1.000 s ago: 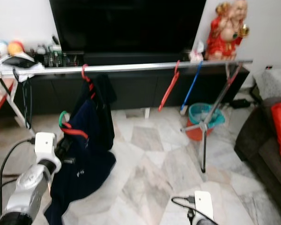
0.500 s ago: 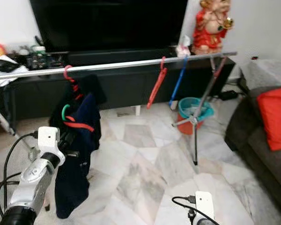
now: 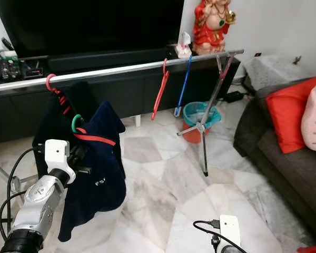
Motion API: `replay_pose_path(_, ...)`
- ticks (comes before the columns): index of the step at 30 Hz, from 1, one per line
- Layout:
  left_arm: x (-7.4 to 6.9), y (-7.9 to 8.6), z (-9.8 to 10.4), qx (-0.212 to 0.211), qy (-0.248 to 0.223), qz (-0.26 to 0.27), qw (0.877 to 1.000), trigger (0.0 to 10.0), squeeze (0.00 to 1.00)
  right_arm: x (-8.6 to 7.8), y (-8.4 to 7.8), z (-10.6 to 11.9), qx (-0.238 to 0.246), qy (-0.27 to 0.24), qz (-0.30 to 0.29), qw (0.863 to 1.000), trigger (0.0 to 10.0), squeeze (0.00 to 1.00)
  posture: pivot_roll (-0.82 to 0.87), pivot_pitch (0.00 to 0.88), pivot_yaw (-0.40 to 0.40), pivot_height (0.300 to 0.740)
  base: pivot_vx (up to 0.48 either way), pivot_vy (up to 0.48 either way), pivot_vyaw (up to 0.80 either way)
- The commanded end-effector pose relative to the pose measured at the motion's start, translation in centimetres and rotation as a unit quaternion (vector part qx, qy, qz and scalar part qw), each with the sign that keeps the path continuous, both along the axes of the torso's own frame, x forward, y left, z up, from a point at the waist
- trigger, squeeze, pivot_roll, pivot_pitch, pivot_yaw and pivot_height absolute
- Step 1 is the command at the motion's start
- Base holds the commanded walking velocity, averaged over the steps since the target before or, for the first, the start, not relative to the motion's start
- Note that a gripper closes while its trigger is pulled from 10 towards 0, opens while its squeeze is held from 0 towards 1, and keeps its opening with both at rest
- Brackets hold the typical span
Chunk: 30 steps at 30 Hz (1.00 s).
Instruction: Hang hanger
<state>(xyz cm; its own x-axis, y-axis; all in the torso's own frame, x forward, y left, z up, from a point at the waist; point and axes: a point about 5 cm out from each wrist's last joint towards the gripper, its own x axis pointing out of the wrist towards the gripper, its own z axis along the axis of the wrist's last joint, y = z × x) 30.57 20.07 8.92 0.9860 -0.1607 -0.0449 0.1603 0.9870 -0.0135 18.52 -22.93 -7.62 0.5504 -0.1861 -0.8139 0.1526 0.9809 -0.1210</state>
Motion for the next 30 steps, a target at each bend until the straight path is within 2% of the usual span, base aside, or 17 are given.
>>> replay_pose_path(1,0.7,-1.0,1.6,-0.005,-0.03,-0.02,0.999,10.0,0.0,-0.7,-0.4,-0.3,-0.002,0.012,-0.009,1.0,10.0,0.0,0.14,0.0,-0.043,0.732,0.0,0.0,-0.76)
replay_pose_path(6,0.7,-1.1,1.7,-0.007,-0.031,-0.021,0.999,10.0,0.0,-0.7,-0.4,-0.3,-0.002,0.012,-0.008,1.0,10.0,0.0,0.14,0.0,-0.042,0.732,0.0,0.268,-0.76)
replay_pose_path(14,0.7,-1.6,1.8,0.002,-0.034,-0.029,0.999,10.0,0.0,-0.7,-0.4,-0.3,0.0,0.013,-0.004,1.0,10.0,0.0,0.14,0.0,-0.042,0.732,0.0,0.0,-0.74)
replay_pose_path(21,0.7,-2.0,1.7,-0.004,-0.024,-0.031,0.999,10.0,0.0,-0.7,-0.5,-0.3,-0.014,0.023,0.01,1.0,10.0,0.0,0.14,0.0,-0.043,0.732,0.0,0.0,0.0)
replay_pose_path(30,0.7,-2.3,1.3,0.008,-0.016,-0.005,1.0,10.0,0.0,-0.9,-0.6,-0.4,-0.025,0.043,0.013,0.999,10.0,0.0,0.14,0.0,-0.039,0.732,0.08,0.0,0.0)
